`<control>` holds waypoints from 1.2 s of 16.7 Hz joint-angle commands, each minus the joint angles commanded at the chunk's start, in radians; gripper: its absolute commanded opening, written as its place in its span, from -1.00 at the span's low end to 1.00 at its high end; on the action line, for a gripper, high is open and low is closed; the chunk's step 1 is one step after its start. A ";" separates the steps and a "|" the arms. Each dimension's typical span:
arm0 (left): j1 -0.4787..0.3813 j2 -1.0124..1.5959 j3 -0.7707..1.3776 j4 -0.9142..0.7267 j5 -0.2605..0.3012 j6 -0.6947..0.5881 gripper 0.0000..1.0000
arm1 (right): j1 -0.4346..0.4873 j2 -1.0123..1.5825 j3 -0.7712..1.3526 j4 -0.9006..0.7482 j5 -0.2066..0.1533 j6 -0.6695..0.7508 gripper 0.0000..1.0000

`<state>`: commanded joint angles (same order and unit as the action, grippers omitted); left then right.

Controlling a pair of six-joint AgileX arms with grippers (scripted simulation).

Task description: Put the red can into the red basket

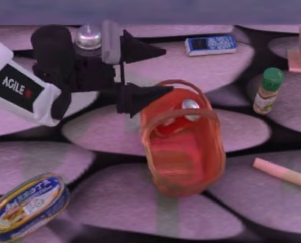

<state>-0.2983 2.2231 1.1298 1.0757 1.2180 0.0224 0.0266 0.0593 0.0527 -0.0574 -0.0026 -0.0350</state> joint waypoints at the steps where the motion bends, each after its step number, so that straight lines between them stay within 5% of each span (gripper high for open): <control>1: 0.010 -0.041 -0.011 -0.018 -0.025 -0.011 1.00 | 0.016 0.041 0.038 -0.038 -0.001 -0.023 1.00; 7: 0.102 -0.497 -0.153 -0.208 -0.272 -0.096 1.00 | 0.161 0.491 0.464 -0.377 0.001 -0.237 1.00; 20: 0.288 -1.854 -0.870 -0.880 -1.012 -0.101 1.00 | 0.553 1.848 1.854 -1.188 0.019 -0.819 1.00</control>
<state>-0.0103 0.3694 0.2599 0.1952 0.2061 -0.0789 0.5796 1.9072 1.9070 -1.2457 0.0159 -0.8535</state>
